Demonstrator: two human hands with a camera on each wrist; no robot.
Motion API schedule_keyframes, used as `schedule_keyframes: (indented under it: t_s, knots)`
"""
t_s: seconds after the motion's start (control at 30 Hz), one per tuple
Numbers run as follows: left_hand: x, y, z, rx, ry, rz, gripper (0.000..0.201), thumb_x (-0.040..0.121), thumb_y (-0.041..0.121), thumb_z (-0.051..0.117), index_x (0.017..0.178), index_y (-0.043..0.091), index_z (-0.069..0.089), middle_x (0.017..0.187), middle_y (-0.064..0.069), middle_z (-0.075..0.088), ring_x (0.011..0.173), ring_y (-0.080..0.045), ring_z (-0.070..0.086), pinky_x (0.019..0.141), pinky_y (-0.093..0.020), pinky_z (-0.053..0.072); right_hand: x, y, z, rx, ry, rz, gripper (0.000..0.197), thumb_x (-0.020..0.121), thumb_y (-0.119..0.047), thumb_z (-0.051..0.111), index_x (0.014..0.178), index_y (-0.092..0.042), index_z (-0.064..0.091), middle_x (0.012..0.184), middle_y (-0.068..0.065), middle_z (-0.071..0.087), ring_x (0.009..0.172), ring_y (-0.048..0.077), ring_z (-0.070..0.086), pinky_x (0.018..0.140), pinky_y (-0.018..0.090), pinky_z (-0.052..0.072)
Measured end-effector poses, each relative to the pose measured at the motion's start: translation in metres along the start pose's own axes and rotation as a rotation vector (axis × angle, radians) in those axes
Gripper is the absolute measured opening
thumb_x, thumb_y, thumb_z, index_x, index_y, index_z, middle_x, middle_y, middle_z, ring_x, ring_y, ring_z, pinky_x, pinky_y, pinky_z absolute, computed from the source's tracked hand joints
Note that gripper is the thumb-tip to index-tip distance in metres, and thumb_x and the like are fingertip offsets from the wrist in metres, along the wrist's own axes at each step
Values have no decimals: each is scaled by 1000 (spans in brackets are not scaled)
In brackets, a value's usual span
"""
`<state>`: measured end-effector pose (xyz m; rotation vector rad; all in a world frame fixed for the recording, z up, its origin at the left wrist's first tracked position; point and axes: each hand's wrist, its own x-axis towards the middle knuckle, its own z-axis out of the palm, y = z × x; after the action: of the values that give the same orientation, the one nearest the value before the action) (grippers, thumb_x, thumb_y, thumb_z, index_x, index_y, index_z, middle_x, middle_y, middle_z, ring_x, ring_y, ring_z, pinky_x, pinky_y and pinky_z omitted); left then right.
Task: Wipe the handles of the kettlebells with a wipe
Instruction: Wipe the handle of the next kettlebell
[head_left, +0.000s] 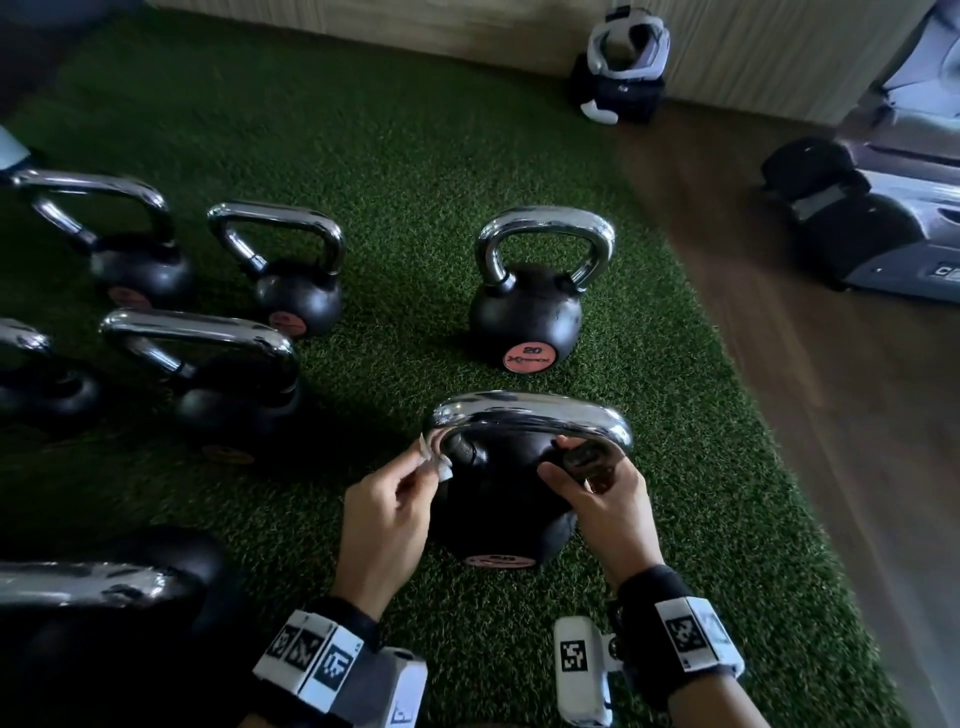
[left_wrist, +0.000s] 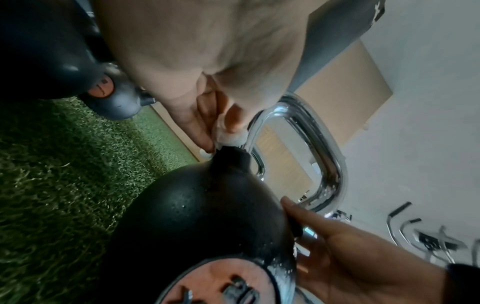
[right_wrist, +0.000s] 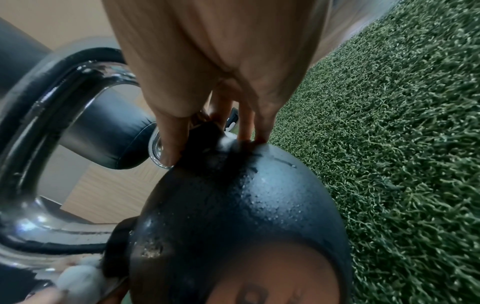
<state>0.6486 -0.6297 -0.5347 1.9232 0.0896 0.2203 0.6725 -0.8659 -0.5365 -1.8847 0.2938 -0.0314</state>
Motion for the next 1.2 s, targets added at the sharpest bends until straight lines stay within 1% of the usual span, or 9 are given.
schedule_keyframes:
  t_s: [0.13, 0.2, 0.33, 0.47, 0.57, 0.73, 0.9, 1.1, 1.2]
  knots:
    - [-7, 11, 1, -24, 54, 61, 13, 97, 26, 70, 104, 22, 80, 80, 18, 76, 76, 7, 71, 68, -4, 48, 3, 3, -1, -12, 41, -1, 53, 54, -60, 93, 95, -33, 74, 97, -8, 78, 93, 5, 74, 84, 29, 60]
    - [-5, 9, 3, 32, 100, 102, 19, 94, 28, 71, 106, 16, 81, 82, 20, 76, 77, 11, 71, 67, 0, 46, 3, 1, -4, -47, 32, -3, 62, 46, -72, 90, 96, -36, 76, 95, -10, 79, 91, 4, 74, 84, 25, 59]
    - [4, 7, 5, 97, 110, 112, 24, 93, 35, 71, 105, 16, 81, 84, 25, 73, 82, 14, 69, 70, 0, 45, -3, -3, -13, -99, -6, 17, 62, 65, -25, 96, 117, -5, 70, 110, 9, 75, 87, 8, 70, 65, 0, 47]
    - [23, 7, 10, 133, 134, 125, 26, 90, 34, 75, 104, 14, 82, 83, 18, 76, 76, 19, 65, 67, 2, 43, -25, 4, -18, -239, 3, -18, 59, 64, -23, 98, 116, -16, 71, 112, 3, 73, 102, 15, 69, 72, 8, 48]
    - [47, 9, 19, 154, 162, 160, 21, 87, 28, 82, 93, 8, 82, 78, -1, 80, 74, 9, 66, 61, 2, 41, -46, 2, -21, -411, 12, -311, 30, 70, -26, 90, 86, -40, 68, 84, -22, 70, 83, 0, 67, 70, 15, 53]
    - [77, 18, 38, 155, 48, 225, 14, 87, 23, 83, 80, 12, 79, 78, 4, 80, 69, -2, 72, 63, -16, 55, -58, -7, -17, -523, -151, -542, 22, 78, -8, 76, 86, -28, 73, 87, -21, 73, 82, -2, 65, 69, 17, 56]
    - [89, 21, 31, 100, -123, 70, 50, 90, 57, 62, 69, 12, 71, 62, 6, 71, 60, -1, 63, 63, -30, 51, -11, -19, -20, -458, -117, -470, 24, 91, -15, 73, 109, -29, 76, 113, -18, 70, 103, 1, 66, 93, 37, 58]
    - [73, 22, 37, 46, -35, 117, 17, 93, 22, 77, 103, 10, 83, 97, 2, 81, 79, 13, 70, 74, -14, 58, 23, 14, 28, -271, -336, -48, 84, 80, -53, 77, 154, -43, 36, 159, -6, 36, 148, 13, 36, 122, 47, 36]
    - [79, 20, 40, 86, -42, 113, 28, 95, 35, 69, 87, 11, 80, 80, -3, 79, 73, -12, 76, 72, -42, 62, 17, 19, 35, -214, -278, -22, 82, 83, -48, 76, 154, -39, 35, 162, -1, 28, 151, 16, 28, 124, 47, 31]
